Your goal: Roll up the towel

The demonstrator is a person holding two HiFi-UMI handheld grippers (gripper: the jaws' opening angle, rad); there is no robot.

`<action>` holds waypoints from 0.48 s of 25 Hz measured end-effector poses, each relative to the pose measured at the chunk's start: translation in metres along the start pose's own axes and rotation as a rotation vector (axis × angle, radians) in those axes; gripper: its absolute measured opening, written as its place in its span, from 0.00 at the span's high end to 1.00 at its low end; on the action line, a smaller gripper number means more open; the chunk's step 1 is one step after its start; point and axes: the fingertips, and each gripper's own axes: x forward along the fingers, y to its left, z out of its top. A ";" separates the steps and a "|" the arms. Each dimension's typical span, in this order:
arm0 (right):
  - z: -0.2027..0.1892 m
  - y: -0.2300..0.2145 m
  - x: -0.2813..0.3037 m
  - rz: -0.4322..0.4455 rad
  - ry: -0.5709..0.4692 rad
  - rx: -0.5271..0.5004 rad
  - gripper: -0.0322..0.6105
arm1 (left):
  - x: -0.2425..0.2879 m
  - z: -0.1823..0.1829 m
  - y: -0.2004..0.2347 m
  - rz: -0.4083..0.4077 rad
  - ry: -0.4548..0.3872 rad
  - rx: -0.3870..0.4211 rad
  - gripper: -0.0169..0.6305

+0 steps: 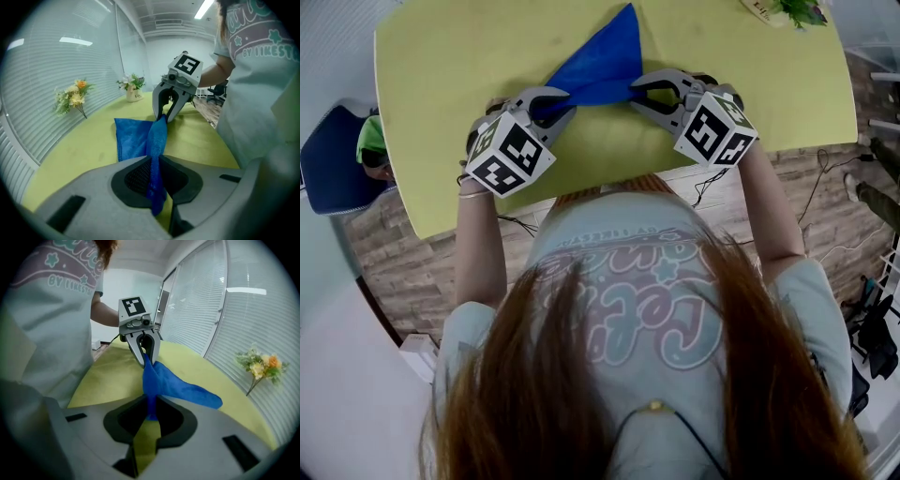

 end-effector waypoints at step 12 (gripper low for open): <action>0.001 -0.013 0.001 0.115 -0.054 0.213 0.85 | -0.002 0.004 0.012 -0.132 -0.006 -0.105 0.91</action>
